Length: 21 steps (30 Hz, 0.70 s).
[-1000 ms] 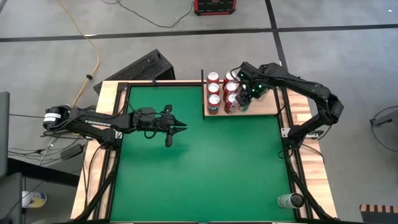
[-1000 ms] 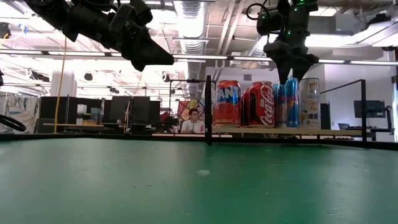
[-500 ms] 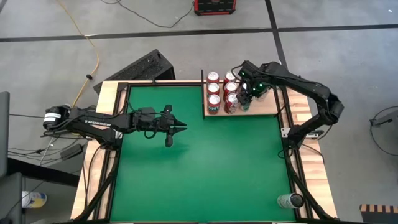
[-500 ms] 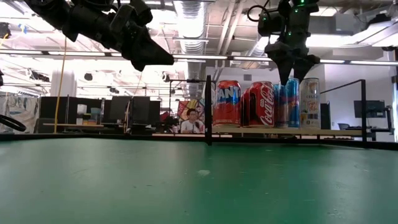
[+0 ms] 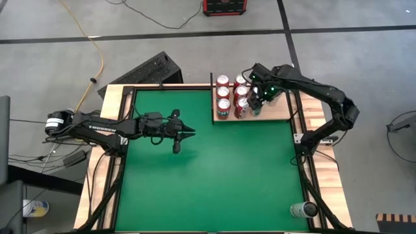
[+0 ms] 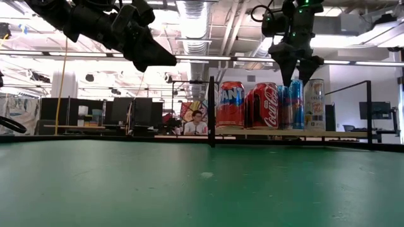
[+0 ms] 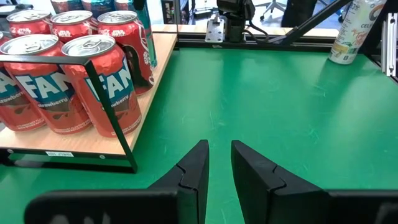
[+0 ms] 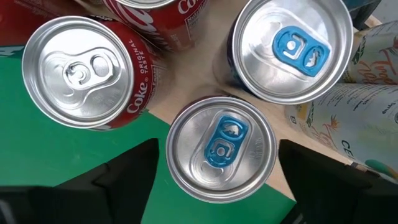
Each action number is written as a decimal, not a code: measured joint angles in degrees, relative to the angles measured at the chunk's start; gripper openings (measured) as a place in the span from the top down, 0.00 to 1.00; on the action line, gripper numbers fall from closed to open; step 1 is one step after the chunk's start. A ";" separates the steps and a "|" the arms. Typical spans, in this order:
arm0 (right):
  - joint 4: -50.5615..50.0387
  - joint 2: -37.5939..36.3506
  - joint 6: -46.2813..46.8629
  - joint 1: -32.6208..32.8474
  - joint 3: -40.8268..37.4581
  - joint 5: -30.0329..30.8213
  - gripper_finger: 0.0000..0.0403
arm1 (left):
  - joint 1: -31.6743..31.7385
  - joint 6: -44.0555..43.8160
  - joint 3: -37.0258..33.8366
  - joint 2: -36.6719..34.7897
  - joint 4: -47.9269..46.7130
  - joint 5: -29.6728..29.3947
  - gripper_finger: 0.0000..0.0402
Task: Place canned beverage on shelf
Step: Put the blue soda can on the shelf aligned with the other blue soda cans, then put the yellow soda can on the shelf aligned with the other yellow soda cans
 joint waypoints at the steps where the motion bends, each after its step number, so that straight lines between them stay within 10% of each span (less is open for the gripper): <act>1: 0.01 0.00 -0.12 0.00 0.00 0.00 0.10 | 0.00 0.00 0.00 0.00 0.00 0.00 0.86; 21: -11.32 -1.53 -2.09 3.34 16.26 0.04 0.03 | 0.00 -0.19 0.00 0.00 -1.92 -3.31 0.86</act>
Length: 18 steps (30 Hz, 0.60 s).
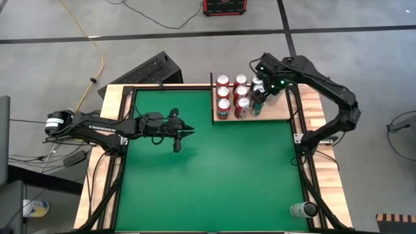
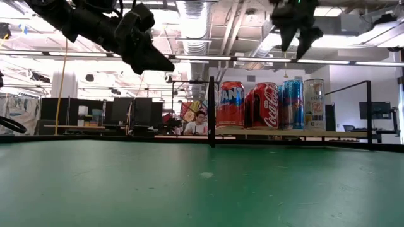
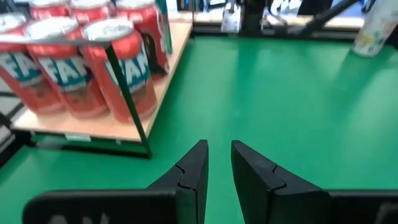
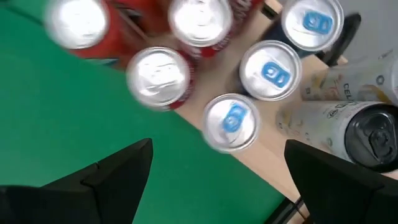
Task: Place canned beverage on shelf
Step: Put the yellow soda can on the shelf aligned with the other yellow soda cans
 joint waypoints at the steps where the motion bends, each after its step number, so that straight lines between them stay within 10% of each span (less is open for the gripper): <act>1: -0.37 -0.60 0.12 1.02 0.55 0.00 0.03 | 0.00 -0.01 0.00 0.00 -0.80 -0.01 0.86; 18: -4.43 -12.07 17.29 23.90 1.00 -0.04 0.04 | 0.00 -1.98 0.00 0.00 -8.47 0.51 0.86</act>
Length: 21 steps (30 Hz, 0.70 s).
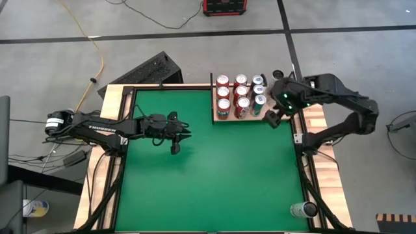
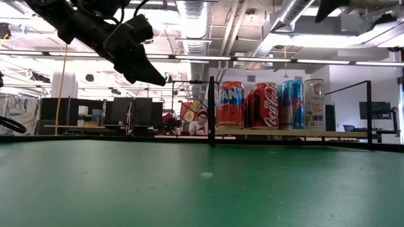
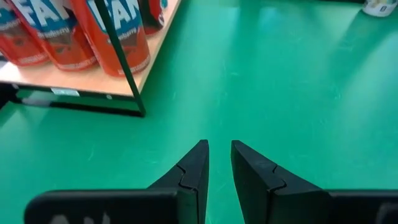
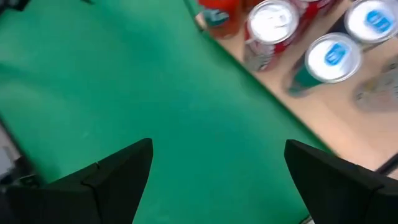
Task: Place canned beverage on shelf
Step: Put the yellow soda can on the shelf aligned with the other yellow soda cans
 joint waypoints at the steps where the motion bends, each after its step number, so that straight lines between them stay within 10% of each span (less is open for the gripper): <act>1: -0.04 -0.26 1.60 1.65 -0.01 0.00 0.04 | 0.00 -0.35 0.00 0.00 -0.33 0.01 0.86; 21: -2.78 9.44 48.40 51.78 0.00 -3.12 0.04 | 0.00 4.43 0.00 0.00 -1.14 0.01 0.86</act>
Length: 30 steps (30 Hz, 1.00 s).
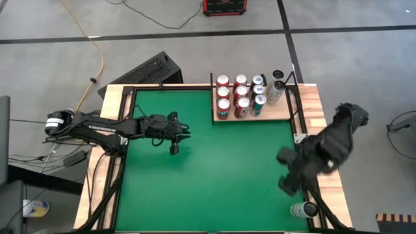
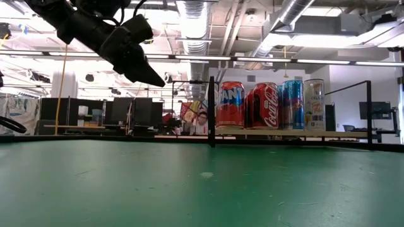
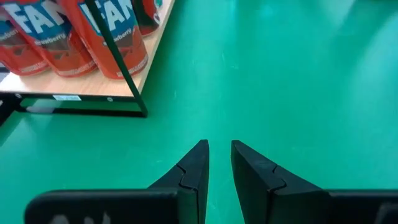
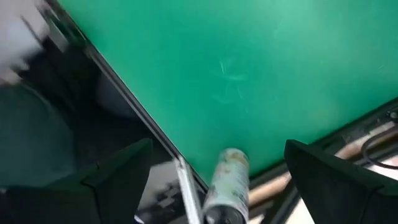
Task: Place canned beverage on shelf
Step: Put the yellow soda can on the shelf aligned with the other yellow soda cans
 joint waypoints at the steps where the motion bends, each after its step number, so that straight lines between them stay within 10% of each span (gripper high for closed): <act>1: -0.09 1.22 0.03 1.53 0.00 0.02 0.04 | 0.00 -1.31 0.00 0.00 0.21 0.02 0.86; 15: 7.18 17.96 8.90 6.57 -0.02 -17.29 0.04 | 0.00 -14.45 0.02 0.00 0.31 0.08 0.86; 30: -0.03 19.00 16.21 12.53 -0.02 -17.93 0.09 | 0.00 -16.86 0.02 0.00 -0.37 0.06 0.86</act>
